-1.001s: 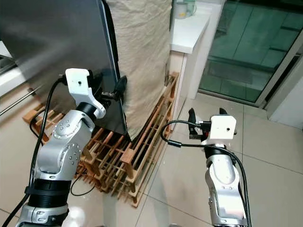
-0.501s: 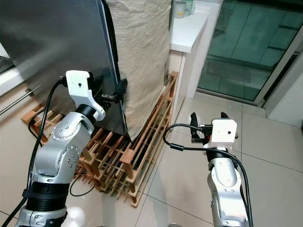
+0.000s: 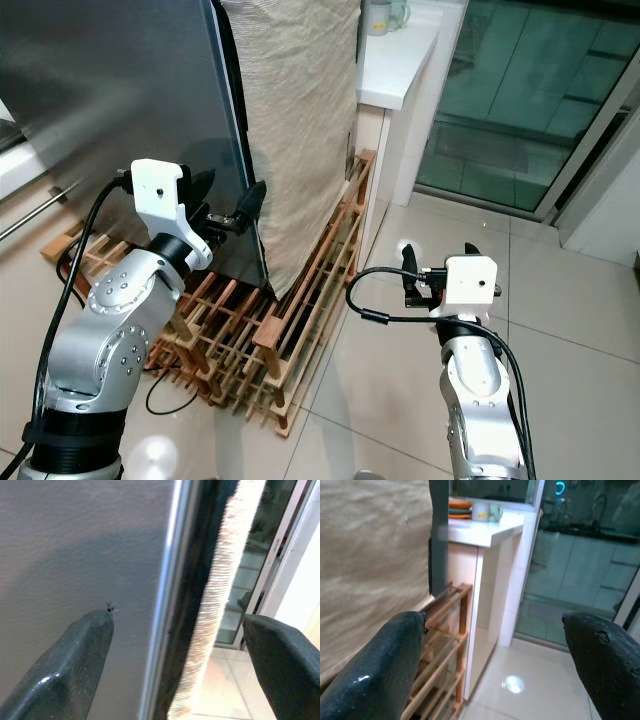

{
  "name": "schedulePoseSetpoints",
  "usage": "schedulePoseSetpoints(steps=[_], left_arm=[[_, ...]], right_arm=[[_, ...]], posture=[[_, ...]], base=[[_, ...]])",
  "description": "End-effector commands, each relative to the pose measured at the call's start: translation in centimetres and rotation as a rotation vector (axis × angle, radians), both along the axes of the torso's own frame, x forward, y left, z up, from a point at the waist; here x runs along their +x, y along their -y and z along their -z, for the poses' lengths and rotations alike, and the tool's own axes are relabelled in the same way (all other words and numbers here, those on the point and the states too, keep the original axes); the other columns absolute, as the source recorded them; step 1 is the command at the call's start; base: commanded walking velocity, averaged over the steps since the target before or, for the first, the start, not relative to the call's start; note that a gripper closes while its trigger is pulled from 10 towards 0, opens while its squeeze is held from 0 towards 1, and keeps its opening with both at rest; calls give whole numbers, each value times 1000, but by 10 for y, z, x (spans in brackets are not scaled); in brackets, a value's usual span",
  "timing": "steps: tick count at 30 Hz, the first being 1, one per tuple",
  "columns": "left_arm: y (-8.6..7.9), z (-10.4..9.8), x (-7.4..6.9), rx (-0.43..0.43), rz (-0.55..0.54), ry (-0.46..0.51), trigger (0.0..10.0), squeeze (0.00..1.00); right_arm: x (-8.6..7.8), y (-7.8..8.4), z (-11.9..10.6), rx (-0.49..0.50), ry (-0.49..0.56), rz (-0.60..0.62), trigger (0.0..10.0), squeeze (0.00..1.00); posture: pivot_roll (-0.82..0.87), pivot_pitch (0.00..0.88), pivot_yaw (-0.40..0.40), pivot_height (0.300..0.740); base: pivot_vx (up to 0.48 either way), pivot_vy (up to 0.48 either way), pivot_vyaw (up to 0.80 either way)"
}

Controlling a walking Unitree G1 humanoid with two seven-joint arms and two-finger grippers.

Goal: Restocking fridge

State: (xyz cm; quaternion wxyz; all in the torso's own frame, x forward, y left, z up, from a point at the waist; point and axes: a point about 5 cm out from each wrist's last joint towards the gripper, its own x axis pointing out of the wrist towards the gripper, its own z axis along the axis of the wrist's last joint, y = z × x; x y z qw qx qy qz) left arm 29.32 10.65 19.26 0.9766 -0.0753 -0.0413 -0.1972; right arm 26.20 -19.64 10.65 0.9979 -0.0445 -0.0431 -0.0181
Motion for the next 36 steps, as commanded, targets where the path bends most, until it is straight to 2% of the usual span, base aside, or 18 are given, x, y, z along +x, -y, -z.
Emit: schedulePoseSetpoints(steps=[1, 11, 18, 23, 30, 36], left_arm=[[3, -4, -4, -4, 22, 11, 10000, 0], [11, -7, -7, -15, 84, 0, 10000, 0], [21, -15, 1, -48, 106, 6, 10000, 0], [27, -15, -1, -62, 140, -10, 10000, 0], [29, -18, 3, -58, 145, 1, 10000, 0], [32, -21, 16, -49, 93, 12, 10000, 0]], right_arm=[[2, 2, -2, -4, 14, 5, 10000, 0], [1, 2, -1, 9, 19, -9, 10000, 0], [2, -1, -3, 7, 26, -20, 10000, 0], [3, 0, -6, 3, 34, -22, 10000, 0], [5, -2, -8, 2, 41, -31, 10000, 0], [7, -4, -9, 1, 44, -36, 10000, 0]], posture=[[-37, 0, 25, 727], [-38, 0, 30, 727], [-55, 0, 36, 727], [-63, 0, 40, 727], [-63, 0, 39, 727], [-69, 0, 43, 727]], base=[[0, 0, 0], [0, 0, 0], [0, 0, 0], [0, 0, 0], [0, 0, 0], [0, 0, 0]])
